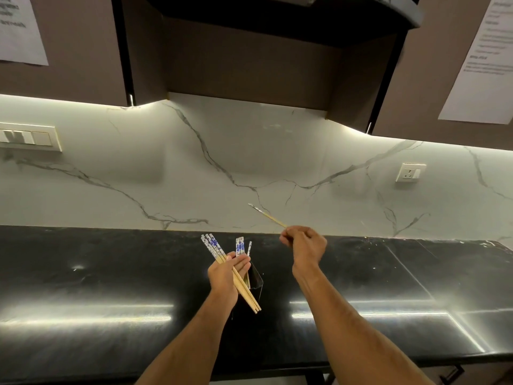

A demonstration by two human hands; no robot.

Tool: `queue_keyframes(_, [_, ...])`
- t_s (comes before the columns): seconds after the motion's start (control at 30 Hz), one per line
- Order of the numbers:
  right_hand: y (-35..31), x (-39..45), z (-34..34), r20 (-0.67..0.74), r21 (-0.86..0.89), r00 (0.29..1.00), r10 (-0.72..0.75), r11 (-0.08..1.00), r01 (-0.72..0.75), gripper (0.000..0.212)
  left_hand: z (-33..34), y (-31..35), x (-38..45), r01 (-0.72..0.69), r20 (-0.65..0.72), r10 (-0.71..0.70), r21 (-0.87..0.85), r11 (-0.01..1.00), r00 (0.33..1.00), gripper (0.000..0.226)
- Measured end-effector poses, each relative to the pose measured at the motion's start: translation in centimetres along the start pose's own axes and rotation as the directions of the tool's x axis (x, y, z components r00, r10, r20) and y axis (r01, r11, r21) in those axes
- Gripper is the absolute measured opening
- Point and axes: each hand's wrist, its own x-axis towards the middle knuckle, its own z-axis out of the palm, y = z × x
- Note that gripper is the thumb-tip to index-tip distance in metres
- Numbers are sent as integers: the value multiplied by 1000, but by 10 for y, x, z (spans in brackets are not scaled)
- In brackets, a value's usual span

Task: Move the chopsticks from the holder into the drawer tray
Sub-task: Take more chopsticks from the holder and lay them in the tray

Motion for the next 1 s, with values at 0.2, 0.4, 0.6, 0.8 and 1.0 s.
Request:
queue_keyframes(0.2, [38,-23,-1,244,-210,961,132,974,-80,16,20,1,-3,-16,100,22,-62,998,995,24])
queue_keyframes(0.4, [64,-32,-3,354,-577,929,106,807,127,17,27,11,-3,-111,82,116,-56,992,990,25])
queue_keyframes(0.6, [62,-37,-8,550,-512,718,425,852,-112,18,24,16,-6,-172,115,163,72,983,980,25])
queue_keyframes(0.8, [62,-39,-11,686,-524,562,462,850,-59,21,25,16,-10,-163,160,138,153,975,978,22])
queue_keyframes(1.0, [64,-37,-17,692,-519,549,469,852,-73,19,15,15,-15,-100,280,38,207,973,959,27])
